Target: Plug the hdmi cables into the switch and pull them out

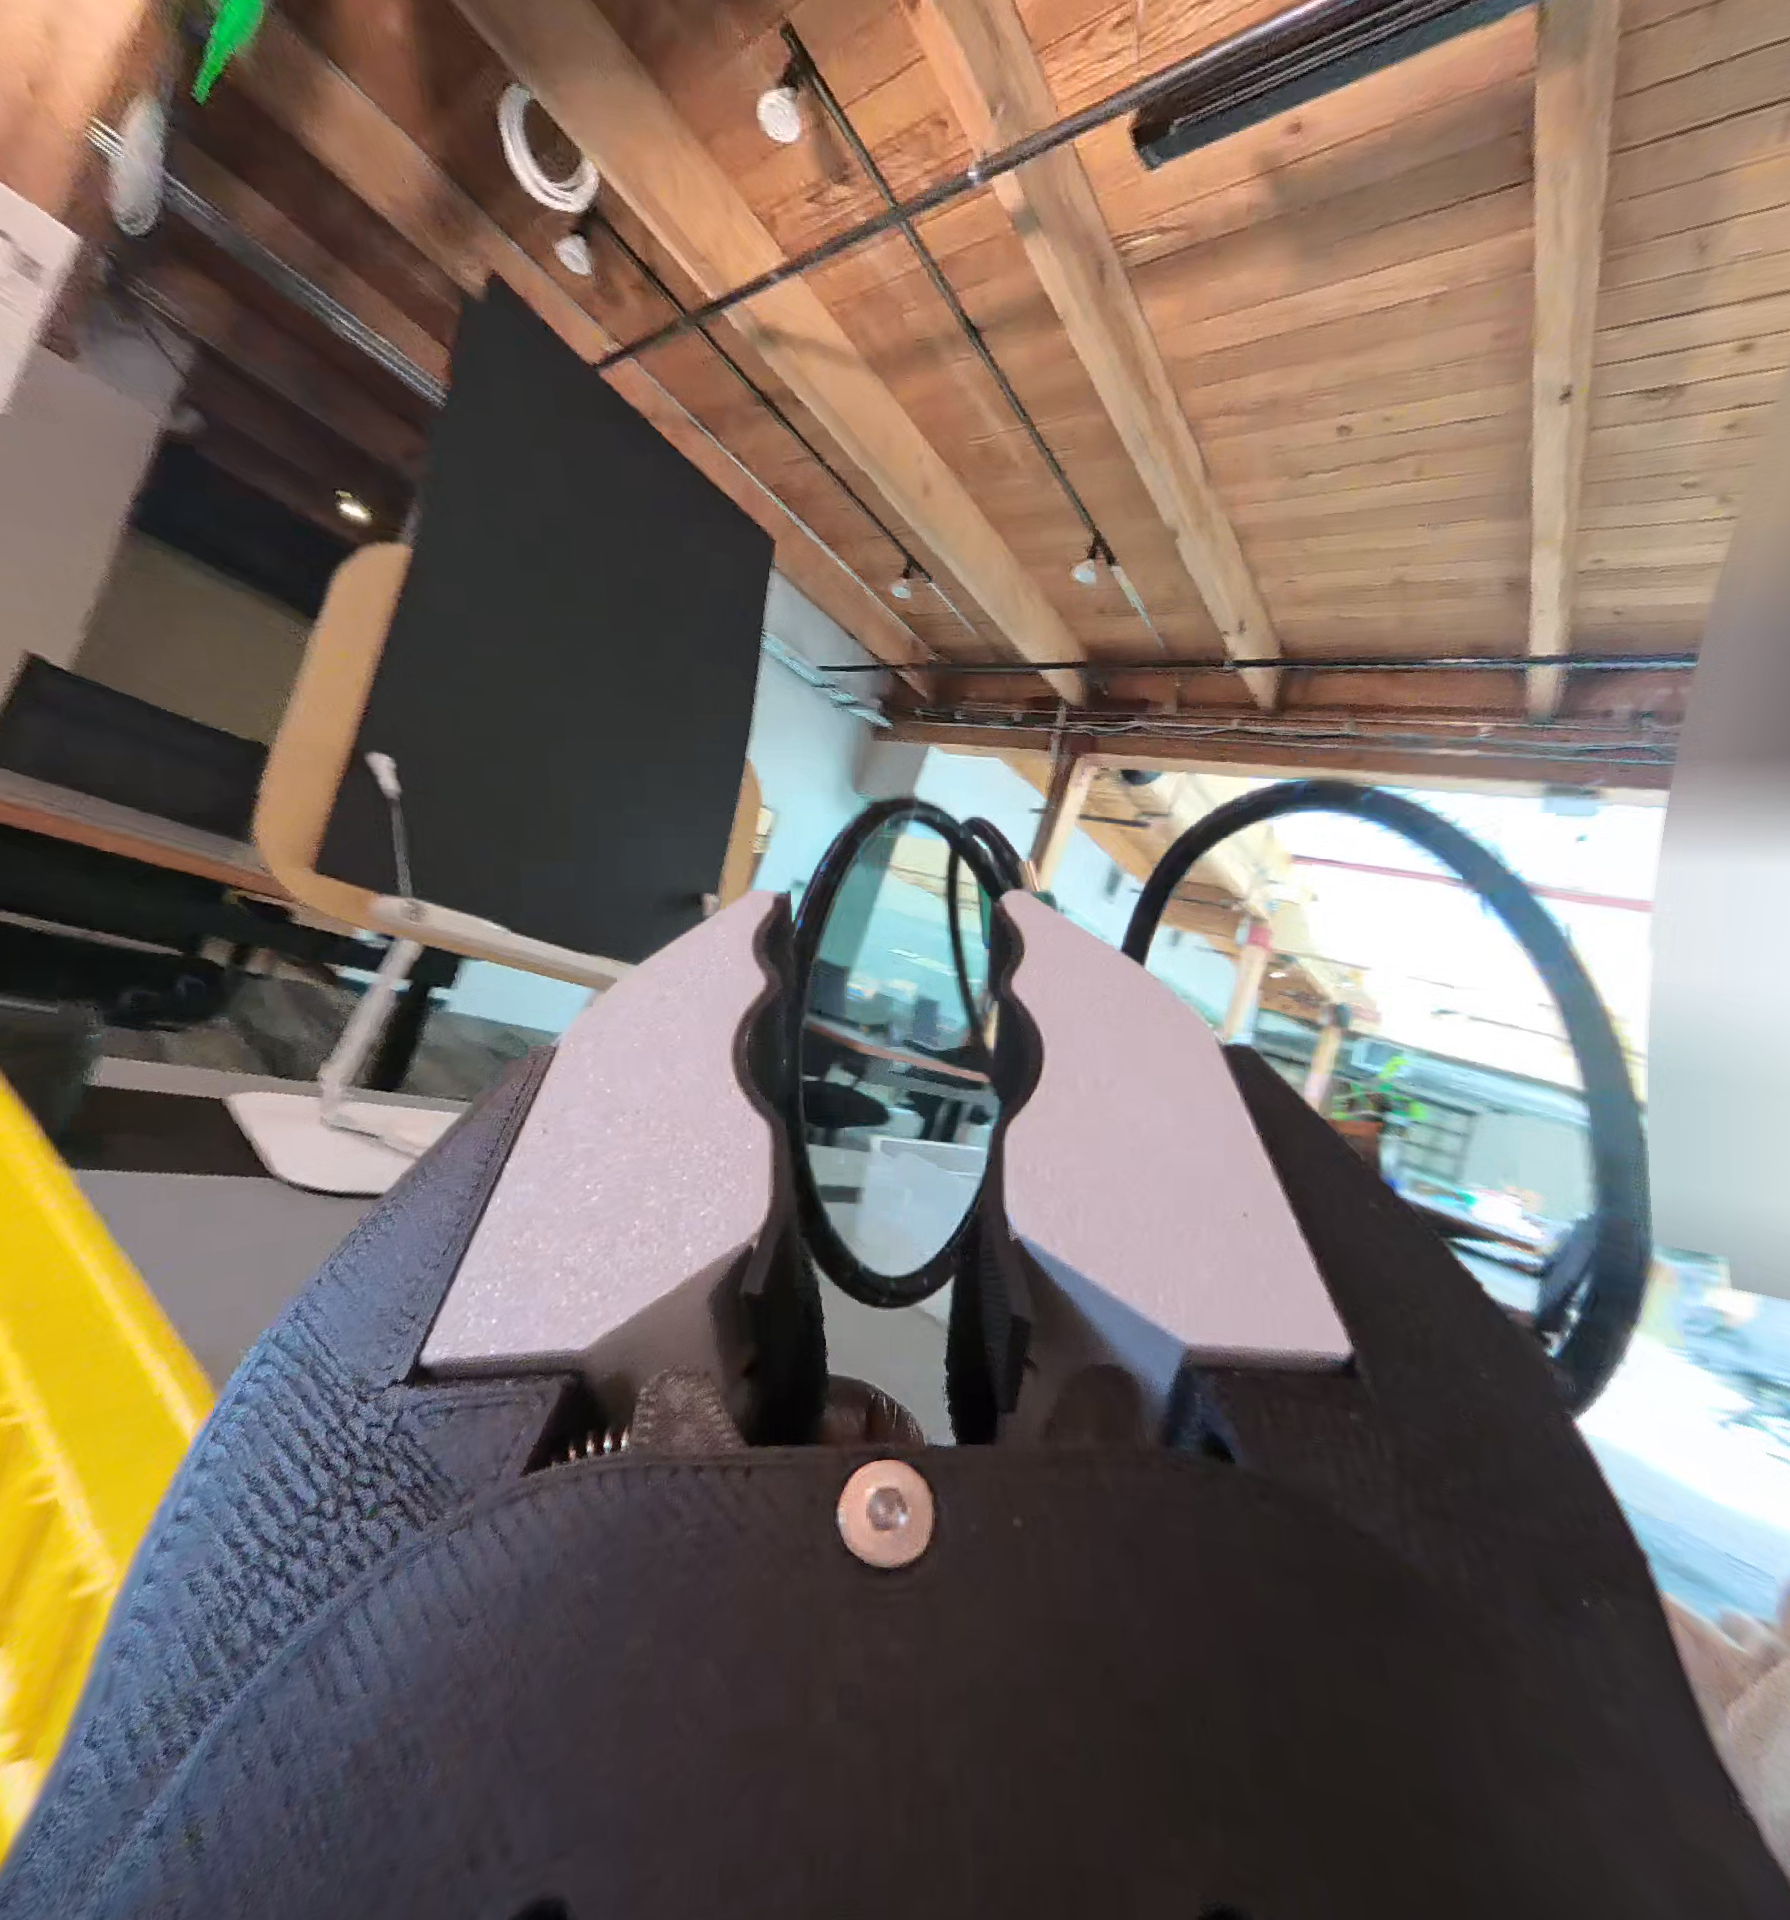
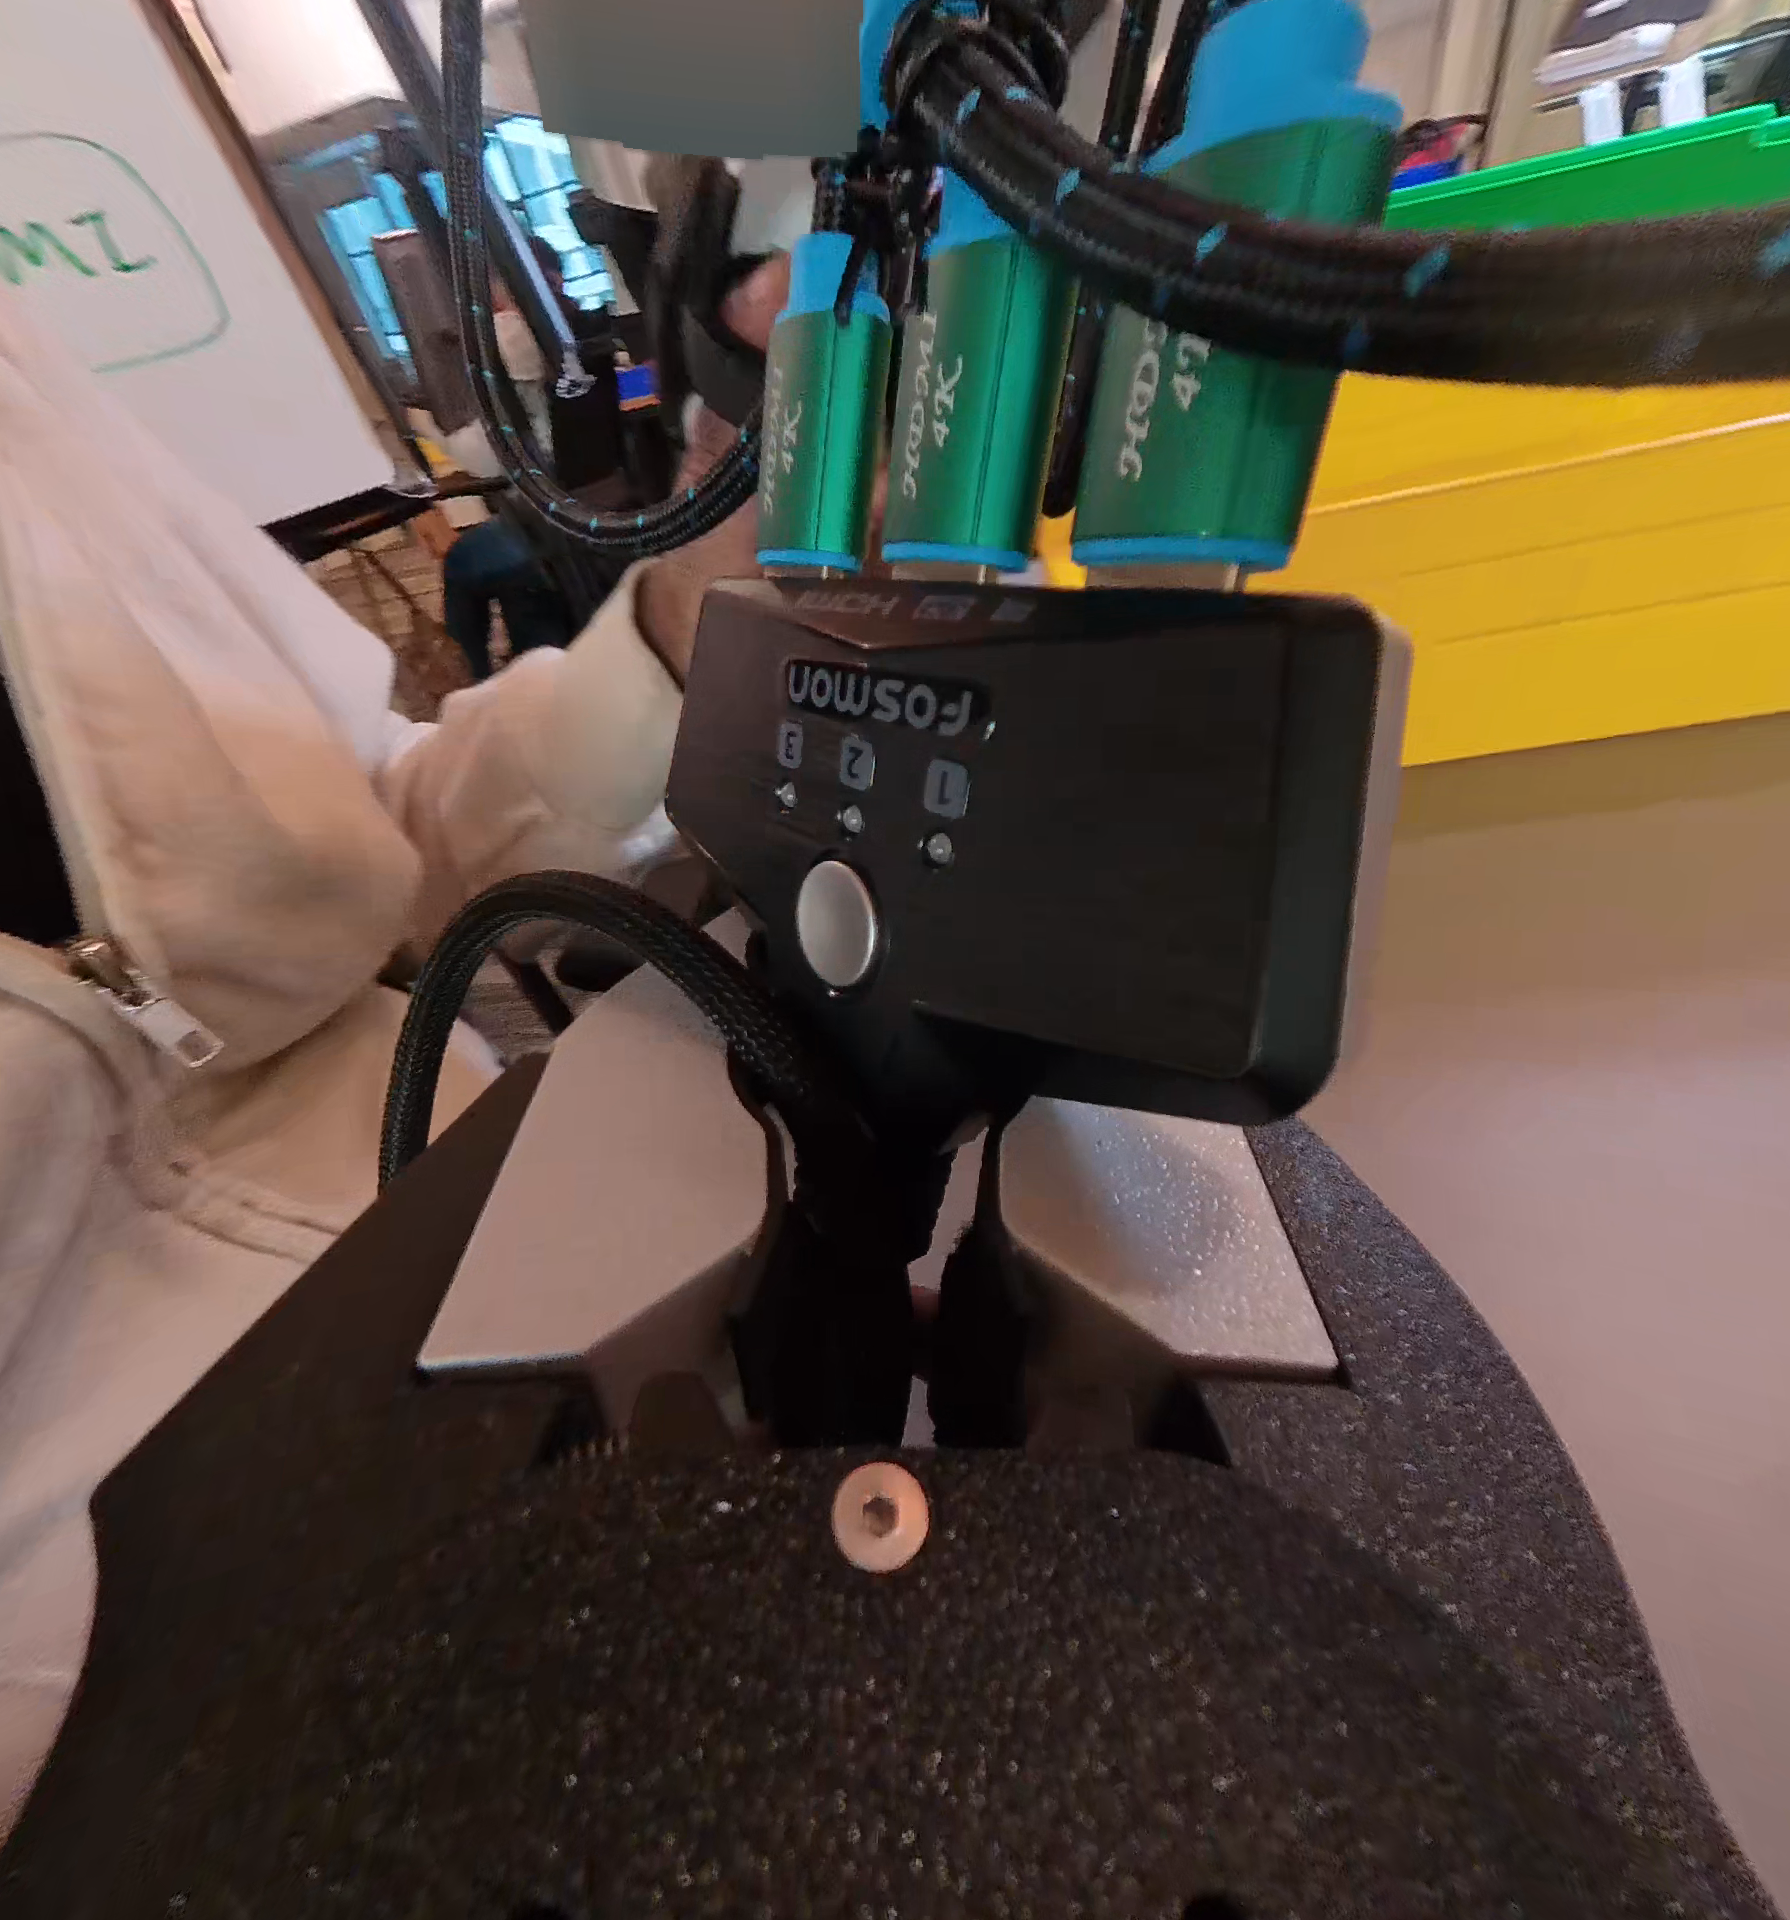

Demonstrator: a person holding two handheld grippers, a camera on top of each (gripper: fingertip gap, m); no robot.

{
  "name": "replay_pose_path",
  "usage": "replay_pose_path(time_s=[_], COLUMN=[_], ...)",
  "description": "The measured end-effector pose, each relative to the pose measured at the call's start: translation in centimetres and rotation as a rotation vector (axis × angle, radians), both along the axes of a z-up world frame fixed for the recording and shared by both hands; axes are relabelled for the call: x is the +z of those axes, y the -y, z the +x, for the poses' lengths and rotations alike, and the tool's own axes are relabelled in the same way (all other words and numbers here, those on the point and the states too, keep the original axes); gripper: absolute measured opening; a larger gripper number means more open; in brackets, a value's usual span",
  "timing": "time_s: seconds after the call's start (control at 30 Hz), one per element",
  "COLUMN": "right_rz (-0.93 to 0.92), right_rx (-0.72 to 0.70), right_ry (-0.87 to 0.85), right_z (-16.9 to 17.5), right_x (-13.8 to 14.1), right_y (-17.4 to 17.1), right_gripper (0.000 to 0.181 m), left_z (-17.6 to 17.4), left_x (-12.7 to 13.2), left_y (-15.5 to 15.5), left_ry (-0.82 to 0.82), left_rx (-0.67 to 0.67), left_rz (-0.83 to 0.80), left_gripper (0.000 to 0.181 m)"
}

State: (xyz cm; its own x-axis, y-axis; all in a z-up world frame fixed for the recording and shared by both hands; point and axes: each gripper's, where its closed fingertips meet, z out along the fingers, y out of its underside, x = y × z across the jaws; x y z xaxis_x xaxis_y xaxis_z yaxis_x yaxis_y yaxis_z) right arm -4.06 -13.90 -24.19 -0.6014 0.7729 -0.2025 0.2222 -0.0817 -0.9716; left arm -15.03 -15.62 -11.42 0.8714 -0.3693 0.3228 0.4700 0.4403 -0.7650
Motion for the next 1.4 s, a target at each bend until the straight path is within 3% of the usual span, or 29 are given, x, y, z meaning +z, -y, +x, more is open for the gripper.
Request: replay_pose_path(time_s=[0.17,0.27,0.43,0.63,0.8,0.97,1.07,1.23,1.4], right_rz=[0.005,0.016,-0.031,-0.006,0.164,0.377,0.458,0.582,0.646], right_rx=[-0.243,-0.446,-0.638,-0.749,-0.871,-1.064,-1.137,-1.171,-1.181], right_ry=[0.014,0.037,0.055,0.026,-0.055,-0.171,-0.218,-0.233,-0.275], right_z=[-1.0,-0.9,-0.2,0.3,1.1,2.5,2.9,3.0,3.0], right_x=[-0.4,-0.6,-0.8,-0.5,0.9,3.1,4.1,4.5,5.0], right_y=[-3.6,-6.9,-10.6,-12.0,-13.1,-14.6,-14.9,-14.7,-14.2], right_gripper=[0.038,0.037,0.037,0.037,0.038,0.038,0.038,0.039,0.039], left_z=[-2.5,-2.0,3.4,11.9,16.9,17.5,17.9,17.8,17.6], left_x=[2.0,3.1,3.2,1.4,1.3,2.8,3.6,3.5,3.5], left_y=[2.5,3.4,1.5,-4.7,-12.2,-15.6,-15.0,-14.5,-13.5], left_ry=[-0.178,-0.296,-0.336,-0.571,-0.756,-0.673,-0.606,-0.642,-0.587], left_rx=[0.268,0.347,0.14,-0.139,-0.134,0.058,0.073,0.134,0.077], left_rz=[-0.058,-0.071,-0.065,-0.213,-0.341,-0.277,-0.194,-0.212,-0.205], left_gripper=[0.035,0.035,0.035,0.035,0.035,0.027,0.019,0.021,0.009])
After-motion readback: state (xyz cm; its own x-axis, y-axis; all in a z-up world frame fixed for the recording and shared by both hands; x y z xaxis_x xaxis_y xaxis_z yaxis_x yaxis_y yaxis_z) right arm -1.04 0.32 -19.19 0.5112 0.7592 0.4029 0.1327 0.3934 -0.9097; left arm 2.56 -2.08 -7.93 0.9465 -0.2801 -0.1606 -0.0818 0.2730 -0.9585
